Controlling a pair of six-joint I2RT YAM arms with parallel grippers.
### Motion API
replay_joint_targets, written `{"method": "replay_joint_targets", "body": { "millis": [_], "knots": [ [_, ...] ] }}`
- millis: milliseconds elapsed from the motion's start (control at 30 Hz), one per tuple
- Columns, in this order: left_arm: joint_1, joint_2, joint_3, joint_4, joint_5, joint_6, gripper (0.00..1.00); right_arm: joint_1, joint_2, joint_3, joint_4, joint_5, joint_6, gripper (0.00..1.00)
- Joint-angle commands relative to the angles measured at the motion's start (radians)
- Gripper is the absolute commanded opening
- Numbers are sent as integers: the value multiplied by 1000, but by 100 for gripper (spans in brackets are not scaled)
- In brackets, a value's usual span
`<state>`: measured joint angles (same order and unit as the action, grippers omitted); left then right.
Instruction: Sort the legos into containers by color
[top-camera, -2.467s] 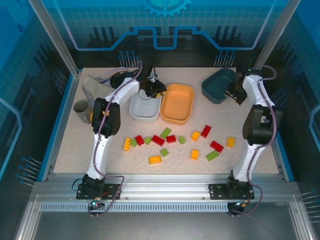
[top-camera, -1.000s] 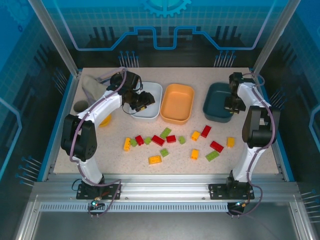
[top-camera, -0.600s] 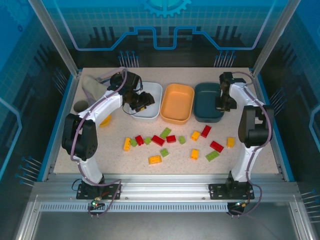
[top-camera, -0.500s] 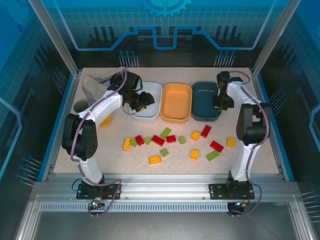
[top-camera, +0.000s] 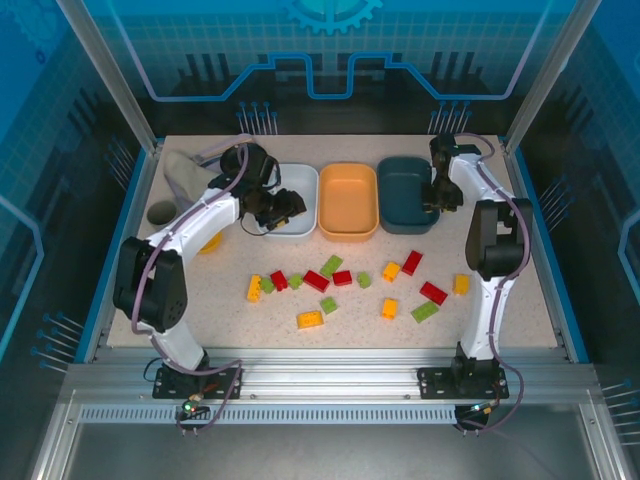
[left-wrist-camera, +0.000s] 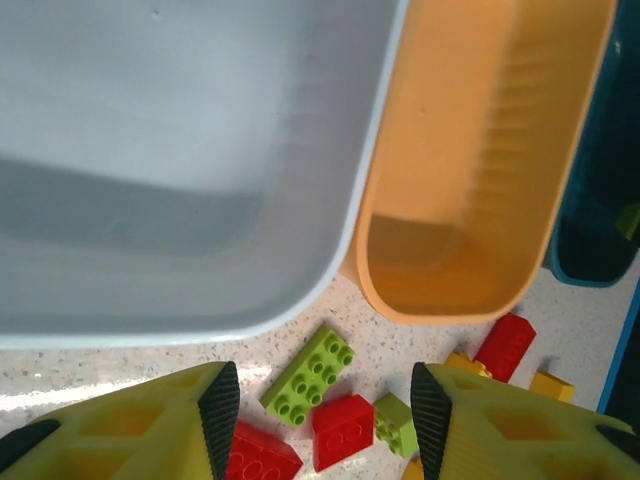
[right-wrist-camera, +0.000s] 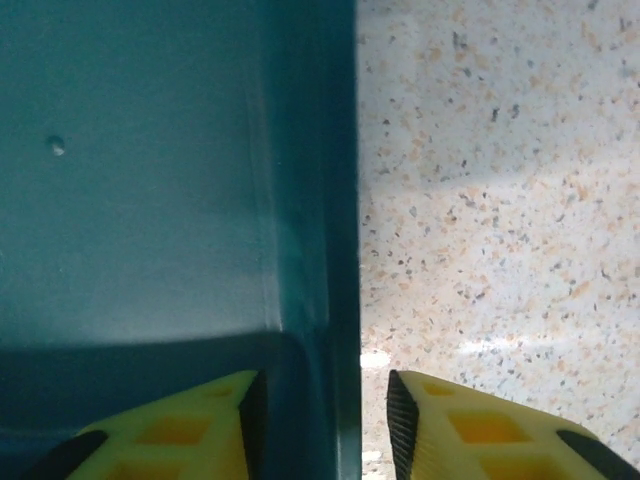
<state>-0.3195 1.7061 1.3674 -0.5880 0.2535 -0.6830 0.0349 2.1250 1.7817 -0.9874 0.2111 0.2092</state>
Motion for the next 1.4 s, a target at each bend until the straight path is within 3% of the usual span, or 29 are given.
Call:
{"method": "replay_joint_targets", "body": {
  "millis": [0, 267, 400, 567, 767, 1033, 1300, 1367],
  "knots": [
    [-26, -76, -21, 32, -10, -16, 55, -34, -110, -21, -19, 24, 67, 49],
    [-118, -197, -99, 136, 42, -13, 68, -177, -479, -339, 55, -48, 327, 65],
    [-196, -244, -167, 205, 70, -2, 75, -229, -629, -542, 58, -71, 357, 69],
    [-323, -248, -244, 293, 91, -14, 77, -293, -689, -744, 50, -172, 322, 75],
    [-443, -205, -277, 385, 73, -42, 78, -281, -631, -831, 97, -214, 254, 79],
    [-478, -194, -271, 430, 58, -47, 84, -275, -513, -818, 107, -214, 223, 71],
    [-486, -198, -269, 435, 40, -53, 84, -234, -441, -795, 124, -194, 207, 54],
    [-487, -197, -269, 435, 34, -56, 84, -222, -427, -790, 125, -177, 215, 45]
  ]
}}
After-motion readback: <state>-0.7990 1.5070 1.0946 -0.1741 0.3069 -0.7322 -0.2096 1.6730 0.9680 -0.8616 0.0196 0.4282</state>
